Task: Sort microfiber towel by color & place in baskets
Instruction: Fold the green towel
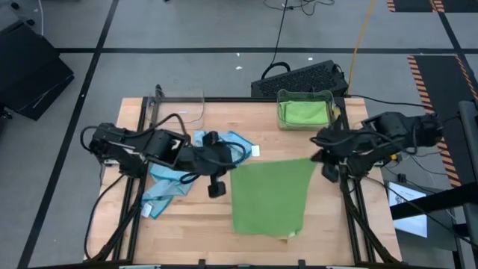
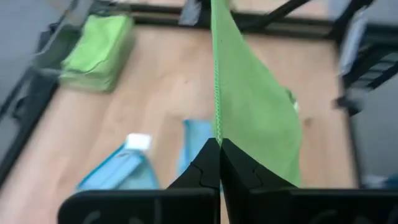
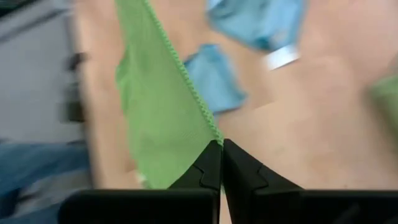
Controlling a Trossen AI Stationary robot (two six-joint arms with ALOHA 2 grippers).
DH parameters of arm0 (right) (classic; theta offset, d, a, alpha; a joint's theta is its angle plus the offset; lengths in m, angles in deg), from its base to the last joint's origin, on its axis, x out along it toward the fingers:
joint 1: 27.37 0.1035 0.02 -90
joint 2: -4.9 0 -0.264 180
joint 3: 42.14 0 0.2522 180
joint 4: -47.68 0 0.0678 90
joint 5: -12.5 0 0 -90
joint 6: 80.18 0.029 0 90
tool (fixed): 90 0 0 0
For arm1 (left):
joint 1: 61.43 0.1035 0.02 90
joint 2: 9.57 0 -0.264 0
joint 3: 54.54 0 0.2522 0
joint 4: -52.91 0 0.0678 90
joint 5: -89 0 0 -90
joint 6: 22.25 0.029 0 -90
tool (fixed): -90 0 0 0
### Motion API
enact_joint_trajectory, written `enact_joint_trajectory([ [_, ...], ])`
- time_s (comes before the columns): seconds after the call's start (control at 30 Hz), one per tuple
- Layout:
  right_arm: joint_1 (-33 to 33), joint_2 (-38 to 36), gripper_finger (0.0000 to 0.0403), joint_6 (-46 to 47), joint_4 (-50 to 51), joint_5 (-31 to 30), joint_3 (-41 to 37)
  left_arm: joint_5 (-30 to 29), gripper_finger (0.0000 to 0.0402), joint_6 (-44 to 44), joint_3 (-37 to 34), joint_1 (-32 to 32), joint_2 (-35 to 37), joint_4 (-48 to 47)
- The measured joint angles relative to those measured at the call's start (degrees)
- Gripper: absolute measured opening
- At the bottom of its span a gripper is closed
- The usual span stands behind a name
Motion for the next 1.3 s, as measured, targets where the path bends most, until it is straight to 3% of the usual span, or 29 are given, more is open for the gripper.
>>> enact_joint_trajectory([
  [0.17,-5.03,2.99,0.0000,-7.37,-0.32,-4.70,0.00,1.60,0.0001,3.07,-4.36,3.12,-0.06,-1.50],
  [0.53,-10.68,9.44,0.0000,-14.87,1.08,-4.03,-0.72,3.29,0.0001,2.71,-11.94,4.24,-0.09,-1.50],
  [0.8,-10.57,7.93,0.0000,-6.89,-1.06,9.81,-9.80,6.62,0.0001,-0.36,-16.82,3.18,-0.11,2.70],
  [1.3,-6.82,1.11,0.0007,6.31,-25.72,28.85,-33.86,11.94,0.0001,-3.94,-26.15,0.46,-0.11,15.21],
])
